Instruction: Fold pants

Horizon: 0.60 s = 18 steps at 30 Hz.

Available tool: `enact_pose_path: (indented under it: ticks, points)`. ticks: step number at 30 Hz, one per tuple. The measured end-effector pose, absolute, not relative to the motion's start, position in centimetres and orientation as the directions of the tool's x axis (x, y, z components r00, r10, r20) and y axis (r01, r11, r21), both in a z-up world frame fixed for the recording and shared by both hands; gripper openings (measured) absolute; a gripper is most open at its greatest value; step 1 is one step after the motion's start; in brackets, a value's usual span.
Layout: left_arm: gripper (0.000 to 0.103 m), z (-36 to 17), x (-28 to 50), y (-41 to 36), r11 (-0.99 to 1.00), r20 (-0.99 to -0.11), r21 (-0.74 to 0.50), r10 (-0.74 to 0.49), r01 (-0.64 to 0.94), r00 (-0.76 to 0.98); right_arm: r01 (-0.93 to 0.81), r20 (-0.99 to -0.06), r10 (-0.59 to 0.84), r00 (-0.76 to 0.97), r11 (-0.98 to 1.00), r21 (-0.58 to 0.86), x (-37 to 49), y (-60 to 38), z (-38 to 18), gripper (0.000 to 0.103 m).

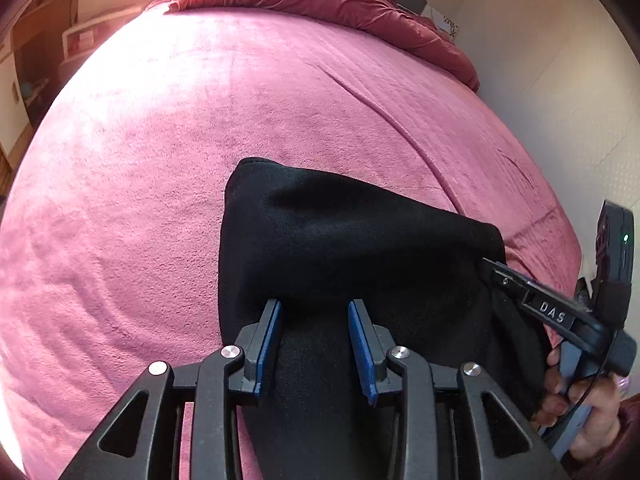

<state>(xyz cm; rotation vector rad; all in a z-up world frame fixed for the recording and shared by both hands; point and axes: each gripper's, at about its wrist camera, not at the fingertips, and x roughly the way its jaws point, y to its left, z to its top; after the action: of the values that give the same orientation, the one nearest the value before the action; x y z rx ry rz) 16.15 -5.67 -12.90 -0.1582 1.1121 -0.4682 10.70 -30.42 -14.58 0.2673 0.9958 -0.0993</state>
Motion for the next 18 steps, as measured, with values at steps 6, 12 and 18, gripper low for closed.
enact_pose_path:
  ticks: [6,12,18]
  points:
    - [0.035,-13.0,15.9,-5.3,0.884,-0.805,-0.379,-0.461,0.275,0.374,0.181,-0.815,0.022,0.579,0.971,0.155,10.1,-30.1,-14.3,0.034]
    - [0.066,-10.9,13.7,-5.2,0.923,-0.802,-0.258,-0.369,0.285,0.470,0.124,-0.797,0.062,0.601,0.978,0.170,8.5,-29.8,-12.5,0.042]
    - [0.069,-9.8,11.7,-3.5,0.932,-0.785,-0.227,-0.347,0.282,0.513,0.134,-0.780,0.069,0.621,0.972,0.192,6.3,-30.5,-10.9,0.059]
